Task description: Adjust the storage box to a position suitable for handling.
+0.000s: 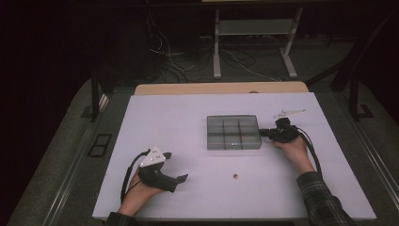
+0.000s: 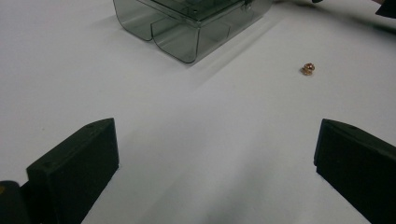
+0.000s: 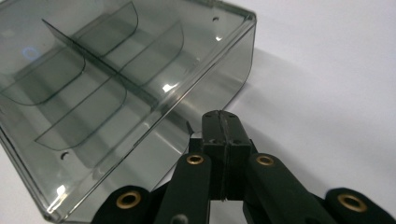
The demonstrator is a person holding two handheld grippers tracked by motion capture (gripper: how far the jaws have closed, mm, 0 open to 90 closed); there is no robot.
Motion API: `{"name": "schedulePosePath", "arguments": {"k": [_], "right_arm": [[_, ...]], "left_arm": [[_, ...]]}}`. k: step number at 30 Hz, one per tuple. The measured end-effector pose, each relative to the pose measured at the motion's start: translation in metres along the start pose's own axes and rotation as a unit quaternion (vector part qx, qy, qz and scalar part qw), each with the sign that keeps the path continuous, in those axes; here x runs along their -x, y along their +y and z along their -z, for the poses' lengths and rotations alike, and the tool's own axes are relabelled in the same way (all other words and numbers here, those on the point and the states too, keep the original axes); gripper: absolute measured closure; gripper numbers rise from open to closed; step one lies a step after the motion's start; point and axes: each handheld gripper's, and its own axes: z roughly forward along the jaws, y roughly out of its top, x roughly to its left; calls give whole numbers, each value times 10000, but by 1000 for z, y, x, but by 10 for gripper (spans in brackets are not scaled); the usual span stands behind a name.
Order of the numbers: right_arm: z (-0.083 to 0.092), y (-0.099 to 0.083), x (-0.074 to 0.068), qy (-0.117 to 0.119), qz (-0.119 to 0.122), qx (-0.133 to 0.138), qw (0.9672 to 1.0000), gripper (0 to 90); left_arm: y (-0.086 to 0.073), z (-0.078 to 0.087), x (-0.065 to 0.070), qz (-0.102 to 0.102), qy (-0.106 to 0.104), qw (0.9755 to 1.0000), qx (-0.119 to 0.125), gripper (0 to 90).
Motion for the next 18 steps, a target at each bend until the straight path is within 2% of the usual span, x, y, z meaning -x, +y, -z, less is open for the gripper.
{"name": "schedulePosePath", "arguments": {"k": [9, 18], "right_arm": [[-5, -2, -5, 26, 25, -126, 9999, 894], [-4, -1, -6, 55, 17, -48, 10000, 894]], "left_arm": [[0, 0, 0, -6, -2, 10000, 1, 0], [0, -1, 1, 8, -5, 10000, 3, 0]]}}
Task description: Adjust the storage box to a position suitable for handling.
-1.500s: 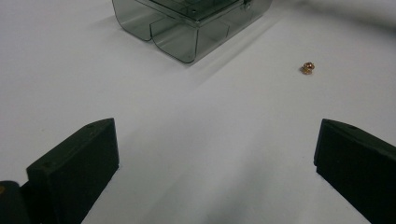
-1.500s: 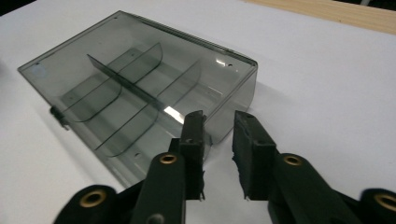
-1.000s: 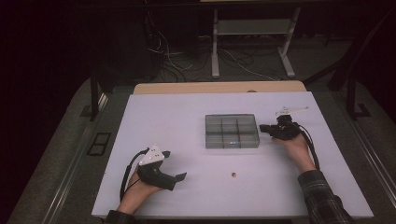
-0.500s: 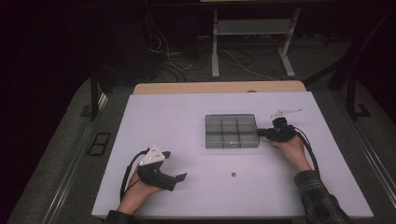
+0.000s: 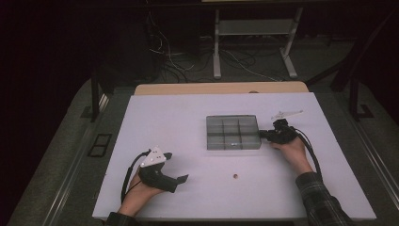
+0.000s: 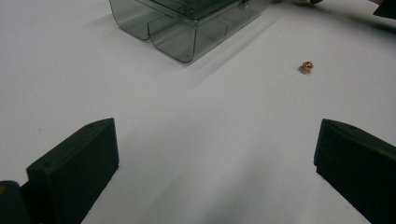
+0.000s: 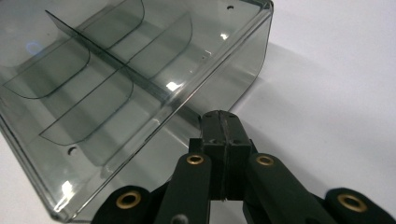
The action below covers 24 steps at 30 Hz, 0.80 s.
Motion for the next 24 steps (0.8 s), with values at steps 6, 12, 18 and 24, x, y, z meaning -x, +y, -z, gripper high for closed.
{"name": "schedulePosePath", "arguments": {"k": [6, 12, 18, 24], "right_arm": [[-2, 2, -6, 58, 54, 12, 10000, 894], [-4, 4, -10, 113, 78, 13, 9999, 894], [-6, 5, -14, 177, 150, 28, 9997, 894], [-11, 8, -23, 279, 291, 11, 9992, 894]], "left_arm": [[0, 0, 0, 1, -1, 10000, -4, 0], [0, 0, -1, 56, -25, 10000, 53, 0], [0, 0, -1, 58, -18, 10000, 78, 0], [0, 0, 0, 31, -20, 10000, 67, 0]]}}
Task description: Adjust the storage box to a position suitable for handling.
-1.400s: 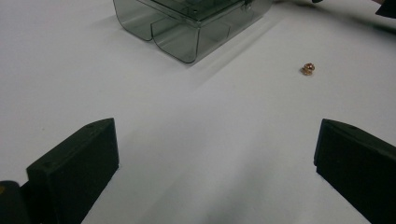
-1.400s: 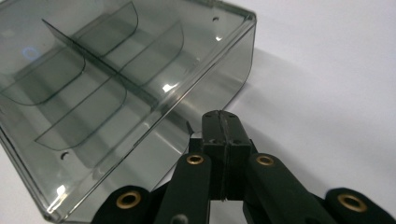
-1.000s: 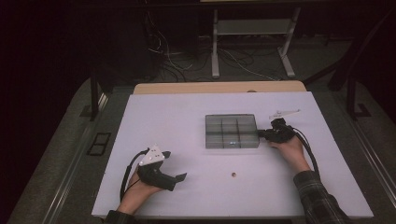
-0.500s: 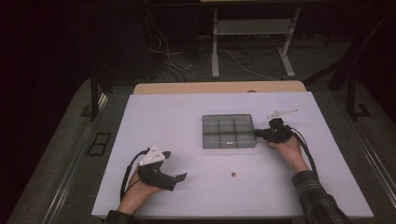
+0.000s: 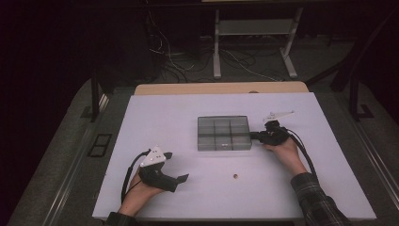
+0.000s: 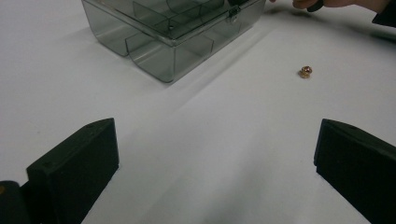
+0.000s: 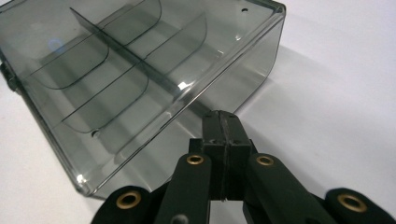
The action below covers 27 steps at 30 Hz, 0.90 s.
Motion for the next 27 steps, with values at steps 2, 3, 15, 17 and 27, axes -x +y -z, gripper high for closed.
{"name": "schedulePosePath", "arguments": {"k": [2, 3, 15, 17, 27], "right_arm": [[-1, 1, -2, 15, 5, -6, 10000, 894], [-1, 1, -3, 32, 30, -18, 10000, 894], [-12, 7, -20, 190, 212, -50, 9996, 894], [-13, 7, -22, 205, 230, -64, 9995, 894], [-23, 15, -30, 281, 326, -82, 9990, 894]], "left_arm": [[0, 0, 0, -13, -1, 10000, -3, 0], [0, 0, 0, -14, -2, 10000, -6, 0], [0, 0, 0, -31, 4, 10000, -35, 0], [0, 0, 0, -32, 4, 10000, -34, 0], [0, -1, 1, -41, -8, 10000, -46, 0]]}}
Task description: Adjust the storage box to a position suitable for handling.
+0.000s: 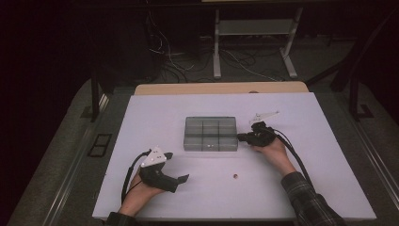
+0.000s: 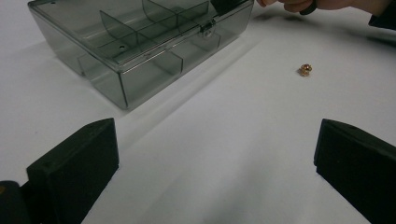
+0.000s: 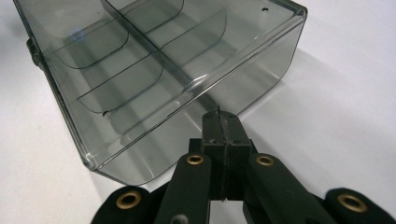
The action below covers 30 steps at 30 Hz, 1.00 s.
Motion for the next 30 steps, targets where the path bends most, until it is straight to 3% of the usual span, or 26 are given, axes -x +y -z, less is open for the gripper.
{"name": "schedulePosePath", "arguments": {"k": [13, 24, 27, 30], "right_arm": [[-15, 13, -9, 110, 94, 5, 9999, 894], [-16, 16, -12, 132, 127, 5, 9998, 890], [-7, 14, -9, 95, 45, 81, 9999, 814], [3, 11, -6, 57, -105, 178, 9998, 661]], "left_arm": [[0, 1, 0, 12, 19, 10000, 46, 0], [0, 1, 0, 32, 20, 10000, 67, 0], [0, 1, 0, 23, 18, 10000, 50, 0], [0, 0, 0, 24, 20, 10000, 53, 0]]}}
